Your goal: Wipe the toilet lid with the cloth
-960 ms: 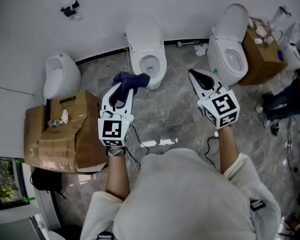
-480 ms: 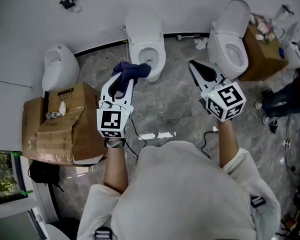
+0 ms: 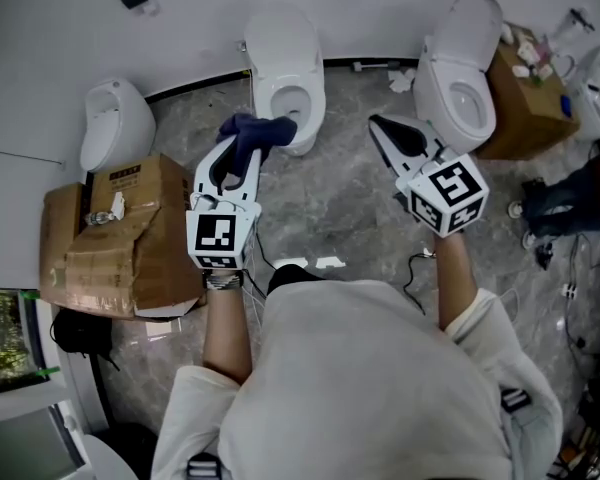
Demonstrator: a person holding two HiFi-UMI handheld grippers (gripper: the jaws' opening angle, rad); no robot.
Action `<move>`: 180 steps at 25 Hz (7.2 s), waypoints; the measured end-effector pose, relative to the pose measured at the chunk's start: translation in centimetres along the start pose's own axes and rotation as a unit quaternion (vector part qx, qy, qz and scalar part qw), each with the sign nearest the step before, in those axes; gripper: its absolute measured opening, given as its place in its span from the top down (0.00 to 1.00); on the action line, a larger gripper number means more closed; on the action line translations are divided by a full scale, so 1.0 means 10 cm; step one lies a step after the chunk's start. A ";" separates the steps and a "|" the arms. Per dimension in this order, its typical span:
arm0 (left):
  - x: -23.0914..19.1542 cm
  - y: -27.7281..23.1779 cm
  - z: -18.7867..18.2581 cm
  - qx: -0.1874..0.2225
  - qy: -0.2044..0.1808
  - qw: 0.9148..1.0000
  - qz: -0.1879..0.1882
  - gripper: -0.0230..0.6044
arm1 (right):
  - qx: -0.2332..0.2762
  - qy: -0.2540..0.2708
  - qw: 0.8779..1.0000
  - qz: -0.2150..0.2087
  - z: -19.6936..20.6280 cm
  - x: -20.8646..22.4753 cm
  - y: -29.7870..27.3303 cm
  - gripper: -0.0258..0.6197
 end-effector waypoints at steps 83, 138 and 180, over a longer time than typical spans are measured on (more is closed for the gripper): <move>-2.71 -6.65 3.88 -0.154 0.108 0.981 0.040 0.81 | -0.088 -0.071 0.991 0.075 0.37 4.41 -5.27 0.91; -1.54 -7.95 5.55 -0.270 0.131 0.948 0.109 0.81 | -0.197 -0.125 0.967 0.097 1.57 5.35 -5.48 0.91; -1.23 -7.86 6.12 -0.309 0.185 0.928 0.098 0.81 | -0.219 -0.139 0.964 0.056 2.09 5.42 -6.06 0.91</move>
Point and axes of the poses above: the fingertips, and each gripper's own axes: y backward along the fingers, x to its right, z out of its underside, the point moved 2 cm from there along y, backward along the fingers, and after that the axes turned 12 degrees about -y, right-handed, at the moved point
